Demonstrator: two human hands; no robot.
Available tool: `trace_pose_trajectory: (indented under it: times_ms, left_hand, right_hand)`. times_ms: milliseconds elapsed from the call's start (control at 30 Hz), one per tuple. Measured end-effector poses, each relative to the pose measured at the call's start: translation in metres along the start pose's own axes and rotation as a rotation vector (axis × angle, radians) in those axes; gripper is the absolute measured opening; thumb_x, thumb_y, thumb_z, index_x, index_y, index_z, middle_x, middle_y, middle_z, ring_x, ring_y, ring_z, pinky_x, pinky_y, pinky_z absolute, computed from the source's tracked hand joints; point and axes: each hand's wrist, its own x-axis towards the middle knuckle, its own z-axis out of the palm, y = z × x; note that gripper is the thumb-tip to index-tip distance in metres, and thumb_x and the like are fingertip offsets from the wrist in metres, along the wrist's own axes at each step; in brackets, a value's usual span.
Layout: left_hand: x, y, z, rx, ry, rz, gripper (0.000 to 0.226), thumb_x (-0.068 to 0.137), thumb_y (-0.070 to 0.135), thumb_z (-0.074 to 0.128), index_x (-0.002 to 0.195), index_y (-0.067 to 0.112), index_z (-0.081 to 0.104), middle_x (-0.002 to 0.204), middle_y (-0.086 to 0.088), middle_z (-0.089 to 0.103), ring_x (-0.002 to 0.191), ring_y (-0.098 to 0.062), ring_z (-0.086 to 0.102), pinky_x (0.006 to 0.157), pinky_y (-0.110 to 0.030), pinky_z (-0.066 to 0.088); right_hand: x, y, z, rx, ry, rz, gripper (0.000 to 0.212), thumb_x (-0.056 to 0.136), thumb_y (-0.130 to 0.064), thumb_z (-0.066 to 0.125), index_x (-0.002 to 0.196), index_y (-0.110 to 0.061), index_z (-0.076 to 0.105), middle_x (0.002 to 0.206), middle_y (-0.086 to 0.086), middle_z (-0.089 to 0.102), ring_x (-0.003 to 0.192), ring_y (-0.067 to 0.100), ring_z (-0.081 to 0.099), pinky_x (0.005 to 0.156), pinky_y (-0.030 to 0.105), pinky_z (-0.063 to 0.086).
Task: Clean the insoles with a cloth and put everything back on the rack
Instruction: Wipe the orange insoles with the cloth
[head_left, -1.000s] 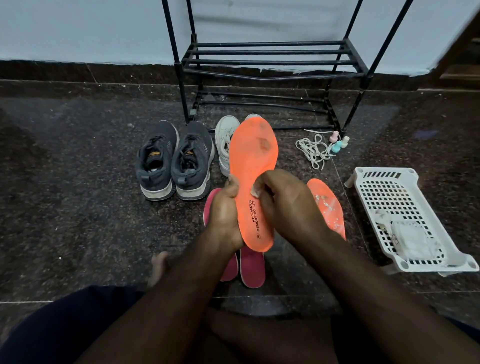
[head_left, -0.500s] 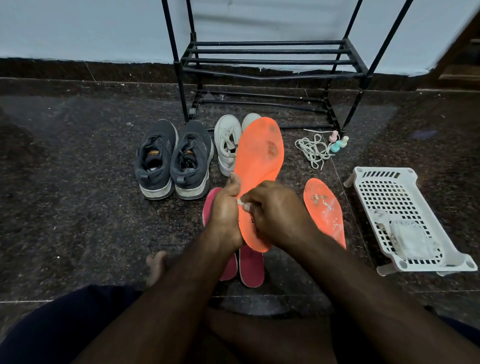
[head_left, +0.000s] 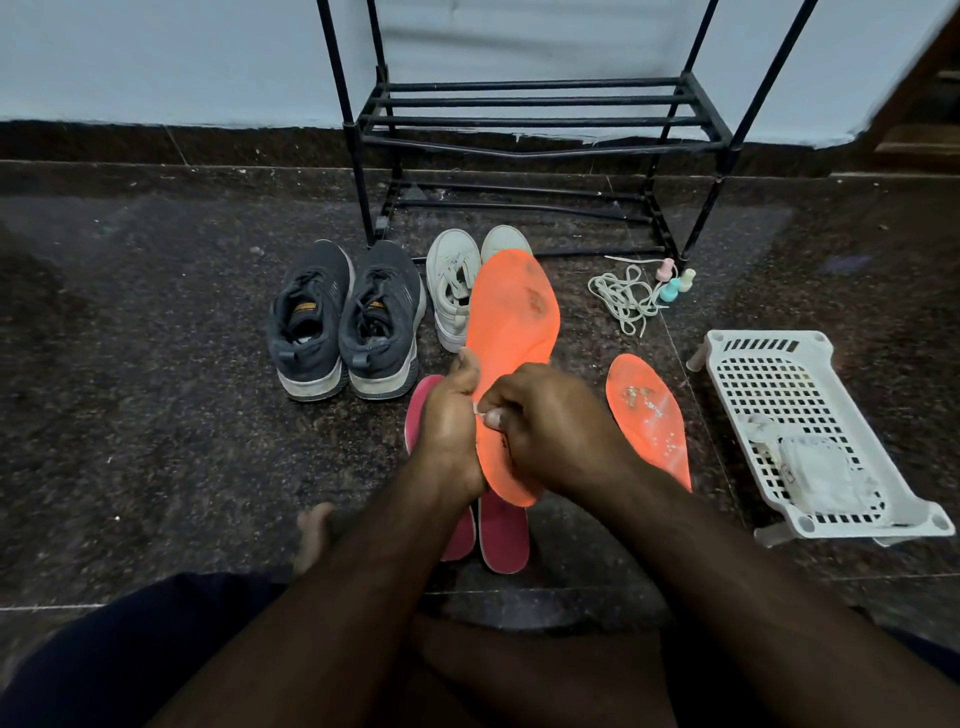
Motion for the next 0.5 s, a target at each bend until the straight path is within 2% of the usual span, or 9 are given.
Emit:
trace_pose_trajectory:
  times_ms: [67,133,167,200,267,300,333,400,500]
  left_hand:
    - [0.000,0.000,0.000,-0.064,-0.054,-0.006,0.060,0.102,0.051,0.035,0.088,0.002,0.065,0.070,-0.013,0.067,0.066,-0.024,0.068,0.073,-0.033,0.058]
    - [0.000,-0.002,0.000,-0.085,-0.072,-0.002,0.054,0.099,0.049,0.038,0.098,0.003,0.065,0.085,-0.013,0.067,0.084,-0.025,0.065,0.100,-0.040,0.046]
    - [0.001,-0.003,-0.001,-0.076,-0.077,-0.003,0.054,0.101,0.048,0.037,0.101,0.004,0.067,0.090,-0.013,0.068,0.091,-0.027,0.065,0.107,-0.042,0.041]
    - [0.000,-0.005,-0.002,-0.064,-0.087,-0.011,0.057,0.103,0.048,0.034,0.097,0.005,0.071,0.090,-0.012,0.069,0.091,-0.027,0.067,0.107,-0.042,0.043]
    - [0.000,-0.008,-0.003,-0.056,-0.107,-0.038,0.069,0.105,0.049,0.030,0.076,0.005,0.075,0.073,-0.010,0.069,0.074,-0.024,0.072,0.082,-0.035,0.059]
    - [0.000,-0.008,-0.002,-0.062,-0.112,-0.053,0.071,0.105,0.049,0.031,0.070,0.004,0.074,0.065,-0.009,0.066,0.065,-0.023,0.071,0.069,-0.032,0.061]
    - [-0.001,-0.007,-0.001,-0.061,-0.111,-0.061,0.069,0.105,0.050,0.032,0.070,0.004,0.072,0.061,-0.008,0.063,0.061,-0.022,0.070,0.063,-0.031,0.061]
    - [-0.002,-0.005,-0.001,-0.074,-0.112,-0.062,0.068,0.104,0.050,0.033,0.075,0.002,0.071,0.060,-0.010,0.063,0.059,-0.022,0.069,0.063,-0.031,0.060]
    - [-0.003,-0.005,0.001,-0.087,-0.155,-0.065,0.067,0.105,0.049,0.032,0.083,0.002,0.074,0.076,-0.010,0.069,0.074,-0.023,0.072,0.085,-0.035,0.056]
  right_hand:
    - [0.004,0.007,-0.005,0.031,0.159,0.013,0.008,0.086,-0.014,0.067,0.090,-0.017,0.072,0.089,0.004,0.062,0.087,0.022,0.060,0.077,0.034,0.043]
    - [0.010,0.015,-0.010,0.030,0.285,0.062,0.006,0.085,-0.011,0.066,0.088,-0.014,0.071,0.089,0.006,0.064,0.085,0.023,0.061,0.078,0.036,0.045]
    - [0.012,0.016,-0.010,0.025,0.303,0.079,0.007,0.085,-0.012,0.066,0.089,-0.014,0.072,0.090,0.006,0.064,0.085,0.023,0.061,0.078,0.036,0.045]
    - [0.013,0.016,-0.008,0.011,0.297,0.074,0.009,0.085,-0.013,0.066,0.090,-0.015,0.073,0.089,0.006,0.065,0.085,0.024,0.061,0.079,0.037,0.045]
    - [0.012,0.012,0.000,-0.036,0.221,0.034,0.010,0.085,-0.015,0.065,0.091,-0.015,0.073,0.088,0.006,0.064,0.084,0.026,0.061,0.077,0.039,0.045]
    - [0.009,0.008,0.004,-0.053,0.159,0.018,0.011,0.086,-0.016,0.063,0.092,-0.015,0.072,0.087,0.006,0.062,0.085,0.026,0.060,0.076,0.039,0.045]
    - [0.007,0.006,0.005,-0.060,0.105,0.006,0.011,0.087,-0.016,0.062,0.093,-0.015,0.071,0.088,0.006,0.061,0.086,0.026,0.059,0.076,0.040,0.044]
    - [0.007,0.006,0.000,-0.031,0.057,-0.001,0.011,0.088,-0.015,0.062,0.093,-0.017,0.072,0.088,0.005,0.061,0.087,0.024,0.059,0.078,0.037,0.044]
    - [0.010,0.011,-0.013,0.054,0.209,0.037,0.009,0.086,-0.013,0.066,0.090,-0.017,0.073,0.089,0.004,0.064,0.087,0.021,0.061,0.079,0.033,0.044]
